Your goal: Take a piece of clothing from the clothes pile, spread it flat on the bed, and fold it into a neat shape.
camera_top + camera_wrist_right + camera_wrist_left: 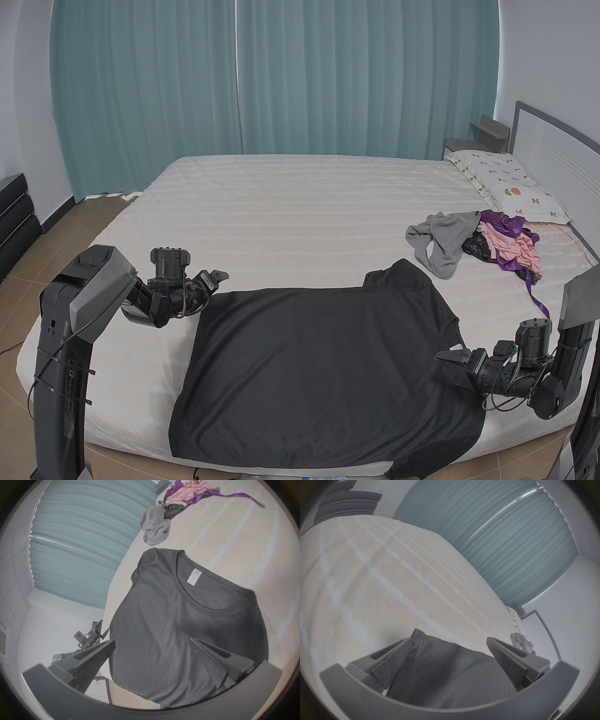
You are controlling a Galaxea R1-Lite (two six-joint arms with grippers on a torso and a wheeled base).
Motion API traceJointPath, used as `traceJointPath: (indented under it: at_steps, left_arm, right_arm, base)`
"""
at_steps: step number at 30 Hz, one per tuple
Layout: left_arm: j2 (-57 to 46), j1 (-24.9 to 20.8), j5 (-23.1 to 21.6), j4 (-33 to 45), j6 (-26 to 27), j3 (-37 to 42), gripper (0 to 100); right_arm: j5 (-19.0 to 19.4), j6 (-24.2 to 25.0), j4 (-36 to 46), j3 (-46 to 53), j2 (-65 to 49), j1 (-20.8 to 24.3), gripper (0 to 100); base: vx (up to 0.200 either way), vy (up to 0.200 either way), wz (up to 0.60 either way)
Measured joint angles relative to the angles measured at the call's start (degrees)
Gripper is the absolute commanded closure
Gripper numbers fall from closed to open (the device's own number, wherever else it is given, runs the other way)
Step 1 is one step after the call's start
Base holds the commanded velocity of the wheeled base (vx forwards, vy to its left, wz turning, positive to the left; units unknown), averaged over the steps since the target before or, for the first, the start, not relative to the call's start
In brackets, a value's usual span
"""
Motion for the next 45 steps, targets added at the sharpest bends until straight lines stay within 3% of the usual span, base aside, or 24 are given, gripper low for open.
traceJointPath:
  at_steps: [7, 15, 16, 30, 35, 42, 43, 45]
  left_arm:
    - [1.82, 0.13, 1.07, 0.24, 5.94, -0.11, 0]
    - [3.41, -0.06, 2.5, -0.11, 6.62, -1.28, 0]
    - [3.5, -0.06, 2.61, -0.22, 6.6, -1.33, 100]
    - [3.72, 0.49, 7.49, -3.21, 4.57, -3.6, 100]
    - [3.85, 0.99, 8.48, -5.84, 4.44, -3.82, 100]
    - [3.61, 1.62, 8.02, -6.13, 4.18, -2.71, 100]
    - [3.61, 1.57, 7.7, -6.02, 4.19, -2.6, 0]
    - [3.61, 1.57, 6.55, -5.81, 4.16, -2.51, 0]
  right_arm:
    - [0.0, 0.0, 0.0, 0.04, 0.09, 0.24, 0]
    - [-0.09, -0.06, -0.05, 0.01, 0.37, 0.57, 0]
    - [-0.13, -0.06, -0.05, 0.0, 0.37, 0.57, 0]
    - [-0.63, -0.17, -0.06, -0.46, 0.46, 0.5, 0]
    - [-4.66, -1.1, -3.29, -0.88, 0.05, -0.13, 0]
    - [-5.39, -1.6, -4.3, -2.3, 1.18, -0.63, 0]
    - [-5.42, -1.65, -4.66, -2.45, 1.55, -0.67, 0]
    - [-5.45, -1.67, -4.74, -2.61, 2.05, -0.69, 0]
  base:
    - [0.0, 0.0, 0.0]
    - [0.0, 0.0, 0.0]
    - [0.0, 0.0, 0.0]
    - [0.0, 0.0, 0.0]
    - [0.0, 0.0, 0.0]
    - [0.0, 0.0, 0.0]
    - [0.0, 0.0, 0.0]
    - [0.0, 0.0, 0.0]
